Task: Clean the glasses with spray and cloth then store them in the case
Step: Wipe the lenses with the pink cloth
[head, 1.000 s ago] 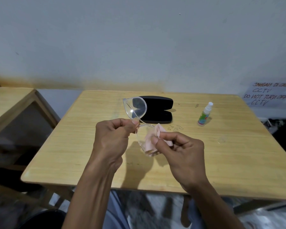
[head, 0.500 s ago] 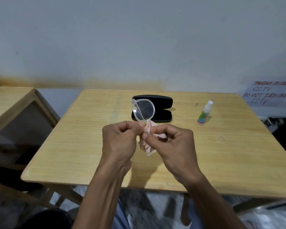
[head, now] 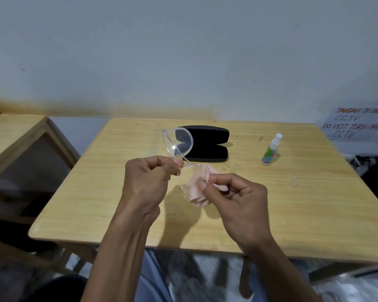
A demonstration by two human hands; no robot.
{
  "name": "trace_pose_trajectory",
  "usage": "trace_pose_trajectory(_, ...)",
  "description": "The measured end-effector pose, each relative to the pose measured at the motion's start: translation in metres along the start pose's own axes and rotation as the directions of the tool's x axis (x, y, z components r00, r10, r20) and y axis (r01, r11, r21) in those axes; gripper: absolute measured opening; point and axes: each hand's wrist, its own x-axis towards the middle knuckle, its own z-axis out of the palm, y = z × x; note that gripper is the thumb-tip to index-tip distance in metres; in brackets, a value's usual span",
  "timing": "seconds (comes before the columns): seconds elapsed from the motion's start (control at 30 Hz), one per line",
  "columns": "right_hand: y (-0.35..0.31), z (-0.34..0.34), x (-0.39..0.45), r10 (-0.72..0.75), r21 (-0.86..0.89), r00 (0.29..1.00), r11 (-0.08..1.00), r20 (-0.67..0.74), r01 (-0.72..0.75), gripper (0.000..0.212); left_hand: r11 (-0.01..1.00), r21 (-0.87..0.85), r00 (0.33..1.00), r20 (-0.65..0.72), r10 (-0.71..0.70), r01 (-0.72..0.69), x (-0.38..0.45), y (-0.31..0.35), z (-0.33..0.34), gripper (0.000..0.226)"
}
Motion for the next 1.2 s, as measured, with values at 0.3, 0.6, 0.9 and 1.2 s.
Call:
trace_pose_trajectory(0.3,-0.006,0.004,0.014,-0.023,-0.037,1.0,0.999,-0.003,0.023,0.009,1.0,-0.012,0.999,0.015,0.029,-0.029,-0.009,-0.004,0.013,0.03)
trace_pose_trajectory(0.6,-0.001,0.008,0.007,-0.032,-0.13,0.987,0.99,0.155,0.053,0.011,0.999,-0.04,1.0,-0.027,-0.004,0.002,-0.006,-0.006,0.011,0.03)
trace_pose_trajectory(0.9,0.01,-0.006,0.001,-0.017,-0.098,0.988,0.995,0.154,0.032,0.025,0.998,-0.042,0.999,-0.005,-0.039,0.039,-0.001,-0.008,0.003,0.023)
trace_pose_trajectory(1.2,0.005,-0.007,0.003,-0.033,-0.091,0.976,0.994,0.214,0.053,0.057,0.999,-0.023,1.0,0.001,-0.025,0.025,-0.002,-0.008,0.007,0.032)
